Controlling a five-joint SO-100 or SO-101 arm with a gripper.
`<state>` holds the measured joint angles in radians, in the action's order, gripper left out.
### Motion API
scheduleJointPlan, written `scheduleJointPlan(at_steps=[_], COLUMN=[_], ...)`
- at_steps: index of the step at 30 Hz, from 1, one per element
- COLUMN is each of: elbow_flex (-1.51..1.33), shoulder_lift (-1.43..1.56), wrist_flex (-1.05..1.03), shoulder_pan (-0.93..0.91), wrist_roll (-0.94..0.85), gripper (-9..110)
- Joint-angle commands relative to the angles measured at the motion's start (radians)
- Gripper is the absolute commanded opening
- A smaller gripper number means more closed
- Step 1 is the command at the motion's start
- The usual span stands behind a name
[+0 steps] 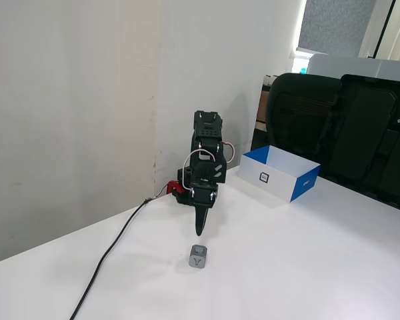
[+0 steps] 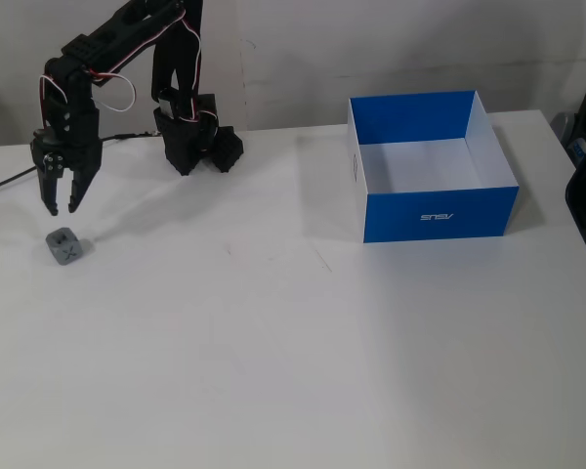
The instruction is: Grasp the gray block and put it in the box.
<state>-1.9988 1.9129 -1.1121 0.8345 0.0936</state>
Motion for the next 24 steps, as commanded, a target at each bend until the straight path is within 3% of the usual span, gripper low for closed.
scheduleJointPlan(at_steps=[1,24], elbow_flex=[0.071,0.153], shoulder_lift=[0.002,-0.175], wrist_flex=[-0.006,0.031], shoulder_pan=[0.008,-0.005], wrist_roll=[0.006,-0.017], gripper=[12,19])
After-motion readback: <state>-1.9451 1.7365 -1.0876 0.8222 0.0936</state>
